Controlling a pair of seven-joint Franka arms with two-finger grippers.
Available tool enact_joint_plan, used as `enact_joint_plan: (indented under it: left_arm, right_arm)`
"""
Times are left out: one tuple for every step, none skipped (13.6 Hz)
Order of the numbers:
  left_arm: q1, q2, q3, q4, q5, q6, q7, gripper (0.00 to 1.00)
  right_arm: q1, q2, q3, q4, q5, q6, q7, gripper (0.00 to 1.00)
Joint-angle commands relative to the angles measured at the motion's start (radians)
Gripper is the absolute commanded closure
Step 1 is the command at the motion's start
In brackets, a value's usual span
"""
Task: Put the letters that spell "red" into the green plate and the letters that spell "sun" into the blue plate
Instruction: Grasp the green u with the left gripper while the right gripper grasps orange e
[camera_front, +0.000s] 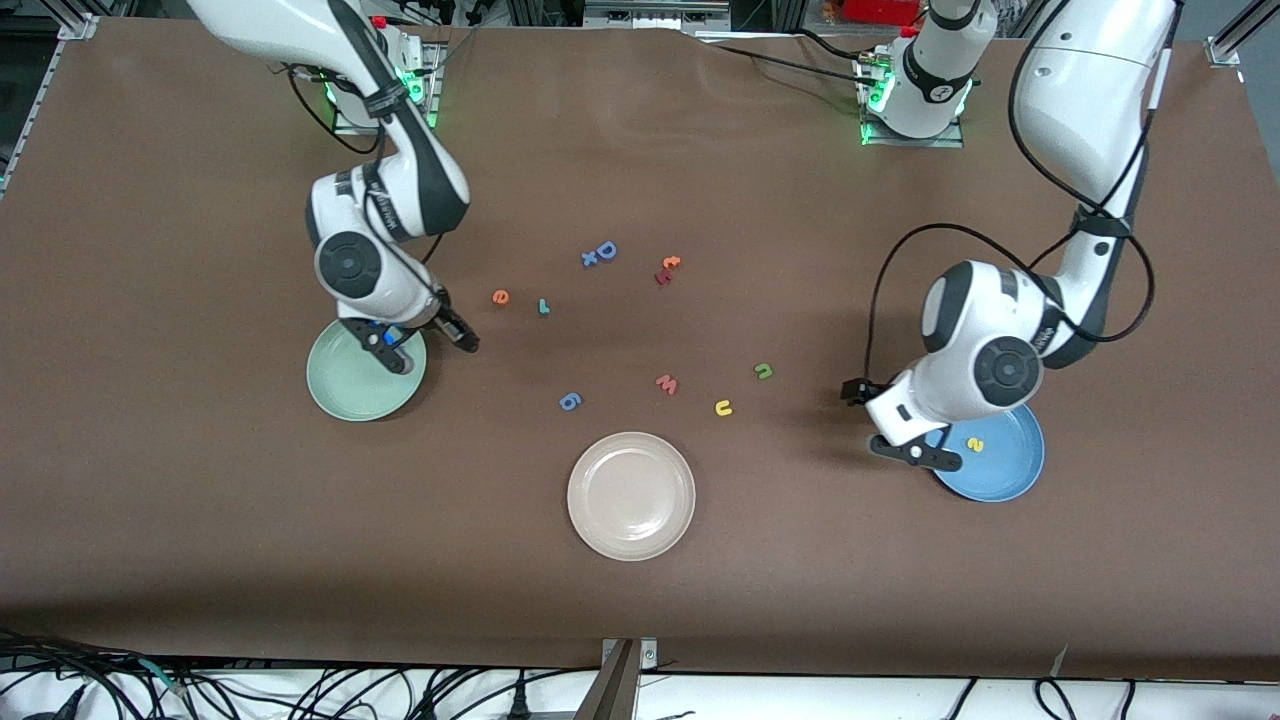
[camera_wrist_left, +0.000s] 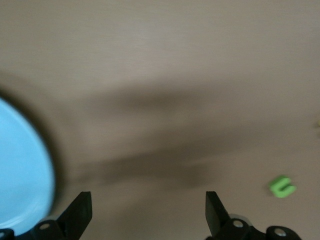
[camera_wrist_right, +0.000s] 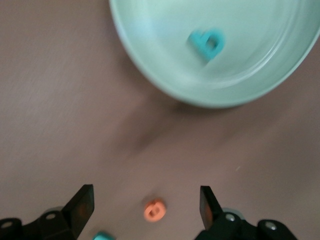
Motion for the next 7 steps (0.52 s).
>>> enact_joint_plan:
  left_arm:
    - [-0.065, -0.010, -0.003, -0.002, 0.027, -0.014, -0.136, 0.00]
    - [-0.095, -0.008, -0.003, -0.002, 0.027, -0.008, -0.202, 0.00]
    - [-0.115, -0.002, -0.004, -0.002, 0.023, 0.001, -0.256, 0.00]
    - [-0.134, 0.004, -0.004, -0.003, 0.018, 0.024, -0.302, 0.00]
    - [-0.155, 0.005, -0.004, -0.020, 0.017, 0.052, -0.346, 0.00]
    - [-0.164, 0.007, -0.004, -0.037, 0.017, 0.087, -0.373, 0.00]
    - [-0.172, 0.010, -0.004, -0.060, 0.017, 0.125, -0.391, 0.00]
  right_arm:
    - [-0.006, -0.011, 0.045, -0.077, 0.013, 0.096, 0.050, 0.06]
    - [-0.006, -0.013, 0.056, -0.114, 0.013, 0.141, 0.051, 0.06]
    - [-0.006, -0.013, 0.065, -0.154, 0.013, 0.193, 0.051, 0.06]
    - [-0.006, -0.013, 0.070, -0.180, 0.013, 0.230, 0.053, 0.06]
    - [-0.006, -0.008, 0.071, -0.193, 0.013, 0.249, 0.053, 0.06]
    - [-0.003, -0.005, 0.073, -0.193, 0.013, 0.250, 0.062, 0.06]
    - [0.012, -0.002, 0.080, -0.193, 0.013, 0.252, 0.093, 0.06]
